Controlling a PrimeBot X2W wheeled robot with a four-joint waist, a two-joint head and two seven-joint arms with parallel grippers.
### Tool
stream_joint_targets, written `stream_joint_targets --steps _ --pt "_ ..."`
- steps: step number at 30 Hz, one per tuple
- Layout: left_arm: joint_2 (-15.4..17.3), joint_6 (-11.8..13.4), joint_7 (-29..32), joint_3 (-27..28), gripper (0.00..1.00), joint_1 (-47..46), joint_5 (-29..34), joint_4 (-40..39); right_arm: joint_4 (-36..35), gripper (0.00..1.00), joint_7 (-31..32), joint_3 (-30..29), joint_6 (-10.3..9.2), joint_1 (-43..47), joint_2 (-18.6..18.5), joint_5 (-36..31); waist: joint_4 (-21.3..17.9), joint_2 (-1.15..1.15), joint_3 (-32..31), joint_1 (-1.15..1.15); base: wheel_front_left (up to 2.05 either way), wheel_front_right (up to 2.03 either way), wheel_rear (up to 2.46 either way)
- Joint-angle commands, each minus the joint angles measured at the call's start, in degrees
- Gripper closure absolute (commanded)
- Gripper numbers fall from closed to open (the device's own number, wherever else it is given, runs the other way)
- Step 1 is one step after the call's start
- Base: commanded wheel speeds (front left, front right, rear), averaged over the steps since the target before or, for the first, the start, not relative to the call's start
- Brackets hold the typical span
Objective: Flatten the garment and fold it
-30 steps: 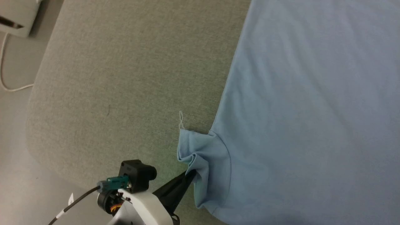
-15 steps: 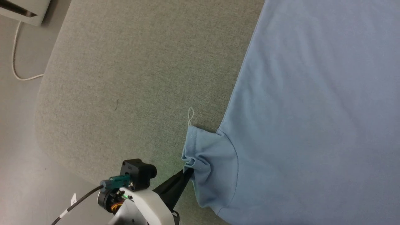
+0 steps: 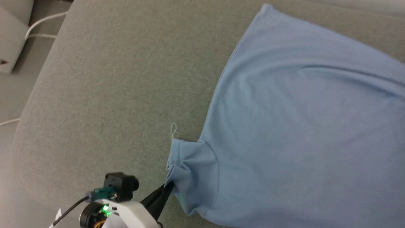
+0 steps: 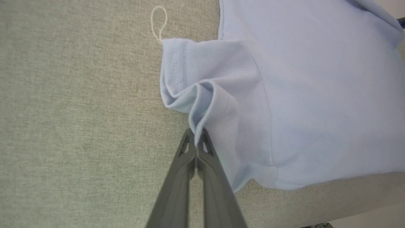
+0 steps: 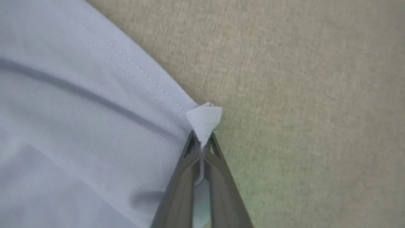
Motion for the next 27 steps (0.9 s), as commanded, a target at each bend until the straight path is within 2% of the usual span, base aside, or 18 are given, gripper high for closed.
stream_joint_targets --steps 1,6,9,14,20,23,27 --pt "0.62 0.87 0.1 0.7 1.0 1.38 -0.77 0.15 -0.75 1.0 0.83 1.23 -0.05 6.14 0.95 1.45 -8.11 0.0 -8.64 0.01 0.0 0.0 0.0" --pt "1.19 1.88 0.13 1.75 1.0 4.19 -1.85 0.33 -7.26 1.0 1.6 -1.1 -0.05 16.84 -0.17 2.27 -12.11 0.0 -12.91 0.01 0.0 0.0 0.0" --pt "1.35 2.23 0.16 1.98 1.0 5.47 -2.36 0.48 -12.55 1.0 1.69 -5.28 -0.05 23.38 0.95 3.03 -13.61 0.0 -14.76 0.01 0.0 0.0 0.0" --pt "1.76 2.95 -0.31 2.66 1.0 7.62 -2.75 0.97 -23.4 1.0 5.28 -12.94 -0.05 35.13 5.89 3.3 -15.7 0.0 -17.26 0.01 0.0 0.0 0.0" --pt "1.94 3.3 -0.9 2.84 1.0 8.59 -2.71 1.59 -35.04 1.0 11.8 -21.19 -0.05 47.73 13.69 0.95 -16.28 0.0 -18.46 0.01 0.0 0.0 0.0" --pt "1.97 3.38 -1.15 2.95 1.0 8.77 -2.81 1.76 -38.11 1.0 13.87 -22.36 -0.05 52.0 16.78 -0.09 -16.39 0.0 -18.57 0.01 0.0 0.0 0.0" --pt "2.22 3.43 -1.34 3.21 1.0 8.47 -2.76 1.73 -38.84 1.0 14.73 -21.74 -0.05 54.5 18.44 -1.56 -16.36 0.0 -18.09 0.01 0.0 0.0 0.0"
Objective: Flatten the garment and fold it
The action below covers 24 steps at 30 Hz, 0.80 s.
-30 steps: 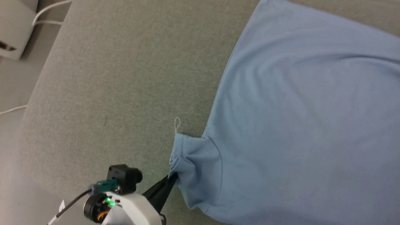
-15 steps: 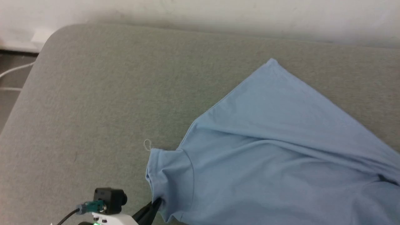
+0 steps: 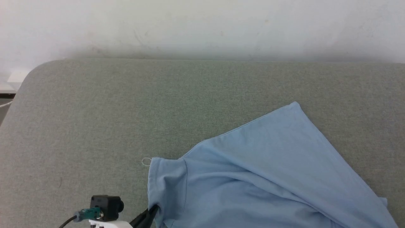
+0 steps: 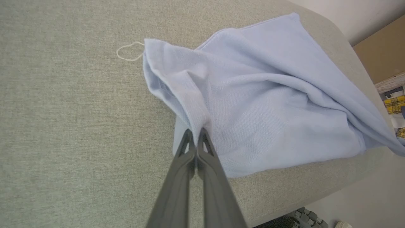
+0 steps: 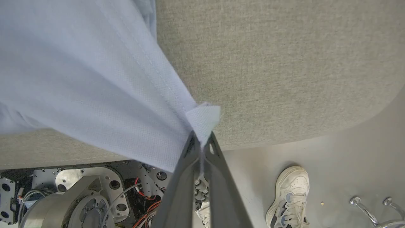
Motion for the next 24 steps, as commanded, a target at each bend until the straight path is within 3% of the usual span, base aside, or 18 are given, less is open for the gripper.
stream_joint_targets --steps 1,2,3,4,15,21,24 --pt "0.24 0.21 -0.45 0.29 1.0 0.21 -0.08 0.0 -0.06 1.0 0.06 0.19 -0.1 0.01 0.34 -0.45 0.06 0.0 0.18 0.0 0.0 0.0 0.0" --pt "0.24 0.23 -0.49 0.3 1.0 0.07 -0.05 -0.08 -0.1 1.0 -0.23 0.48 -0.1 -0.25 0.44 -0.55 0.16 0.0 0.35 0.0 0.0 0.0 0.0" --pt "0.23 0.25 -0.52 0.31 1.0 -0.09 -0.04 -0.16 -0.25 0.24 -0.72 0.77 -0.1 -0.74 0.36 -0.64 0.28 0.0 0.54 0.0 0.0 0.0 0.0" --pt "0.23 0.25 -0.53 0.29 1.0 -0.25 -0.01 -0.26 -0.4 0.0 -1.15 1.02 -0.1 -1.36 0.14 -0.65 0.42 0.0 0.78 0.0 0.0 0.0 0.0" --pt "-0.24 0.19 -0.86 -0.99 1.0 -2.84 1.38 -1.92 -5.18 0.0 -3.57 8.26 -0.1 -19.03 -5.79 4.01 4.69 0.0 5.14 0.0 0.0 0.0 0.0" --pt "-1.77 -0.82 -1.38 -3.31 1.0 -5.64 2.34 -2.24 0.59 0.0 -5.47 17.88 -0.1 -31.68 -7.75 2.41 9.57 0.0 8.38 0.0 0.0 0.0 0.0" --pt "-2.21 -1.12 -1.62 -4.03 1.0 -6.58 2.81 -2.15 4.05 0.0 -5.5 20.03 -0.1 -35.52 -7.53 1.82 11.11 0.0 9.54 0.0 0.0 0.0 0.0"
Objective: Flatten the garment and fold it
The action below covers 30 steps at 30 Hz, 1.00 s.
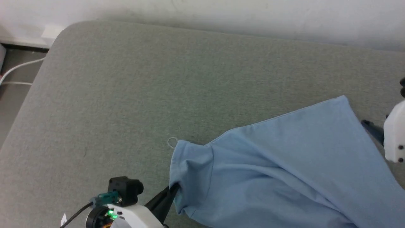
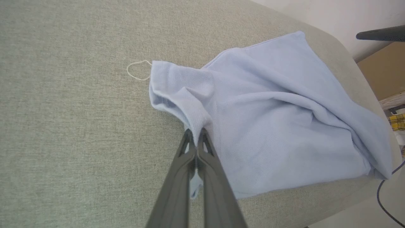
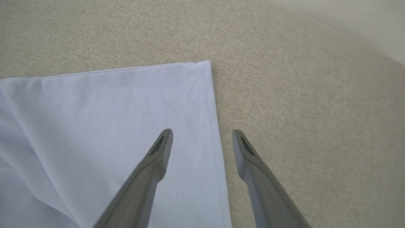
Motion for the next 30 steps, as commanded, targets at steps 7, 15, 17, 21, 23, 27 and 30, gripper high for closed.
stream_joint_targets --steps 7,15,17,21,23,27,30 --pt "-3.63 -0.75 -1.74 -2.73 1.0 -3.63 1.1 0.73 10.75 0.0 -1.1 2.92 -0.05 -8.98 0.7 -5.46 7.12 0.0 5.96 -0.01 0.0 0.0 0.0" --pt "-5.55 -1.73 -2.91 -4.85 1.0 -5.78 1.61 2.49 20.89 0.0 -4.12 5.07 -0.05 -14.15 -1.93 -8.73 9.57 0.0 8.94 -0.01 0.0 0.0 0.0" --pt "-5.95 -2.02 -3.16 -5.22 1.0 -6.2 1.51 2.95 22.5 0.0 -4.5 6.1 -0.05 -14.59 -2.29 -8.71 9.81 0.0 9.36 -0.01 0.0 0.0 0.0" --pt "-6.17 -2.39 -3.65 -5.45 1.0 -6.73 1.42 4.07 24.95 0.0 -3.92 8.69 -0.05 -13.86 -2.11 -6.26 9.96 0.0 9.64 -0.01 0.0 0.0 0.0" --pt "-6.21 -2.45 -3.77 -5.46 1.0 -6.91 1.33 4.54 25.71 0.49 -2.51 11.12 -0.05 -12.63 -3.3 -4.82 9.97 0.0 9.49 -0.01 0.0 0.0 0.0" --pt "-6.0 -2.43 -3.96 -5.15 1.0 -7.05 1.09 5.13 25.93 1.0 -2.2 13.76 -0.05 -11.04 -5.69 -2.05 9.65 0.0 8.93 -0.01 0.0 0.0 0.0" --pt "-5.65 -2.34 -4.17 -4.79 1.0 -7.0 1.02 5.35 25.85 1.0 -4.92 13.91 -0.05 -11.37 -6.36 -1.08 9.01 0.0 7.98 -0.01 0.0 0.0 0.0"
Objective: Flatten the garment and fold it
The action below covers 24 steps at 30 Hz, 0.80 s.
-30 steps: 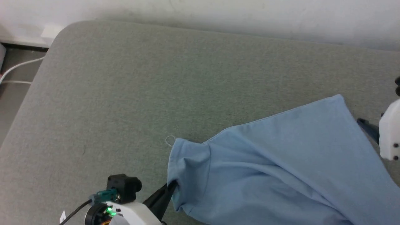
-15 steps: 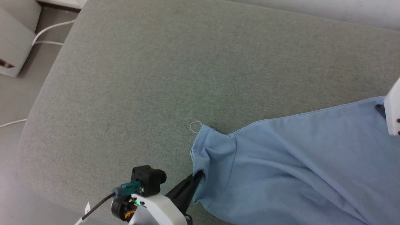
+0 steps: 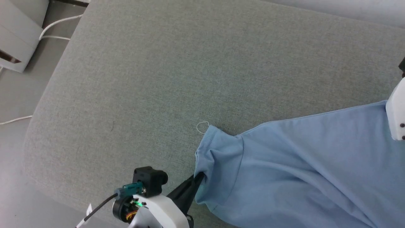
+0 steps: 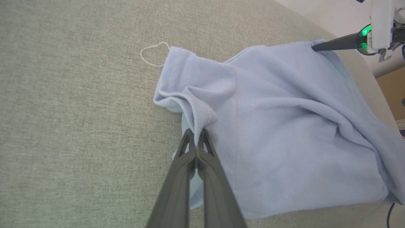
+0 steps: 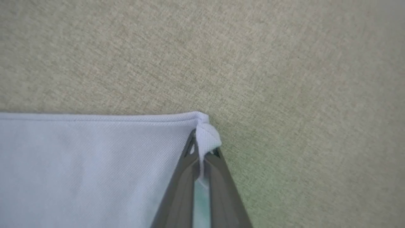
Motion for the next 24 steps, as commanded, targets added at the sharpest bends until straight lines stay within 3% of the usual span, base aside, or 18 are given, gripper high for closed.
stream_joint_targets --steps 1,11,24 --pt "0.3 -0.23 -0.5 0.37 1.0 -0.84 -0.3 0.11 2.03 1.0 -1.07 1.23 -0.05 2.98 -0.1 0.53 -0.75 0.0 -1.02 0.0 0.0 0.0 0.0" --pt "1.94 1.04 -4.56 4.94 1.0 -2.68 0.81 -2.38 -2.07 1.0 -15.98 1.16 -0.05 -1.5 -0.5 3.25 -5.83 0.0 -8.79 0.0 0.0 0.0 0.0" --pt "7.44 3.8 -7.52 14.5 1.0 -10.55 4.99 -13.15 -15.75 1.0 -30.67 5.66 -0.05 -5.83 -4.2 6.44 -17.0 0.0 -19.52 0.0 0.0 0.0 0.0"
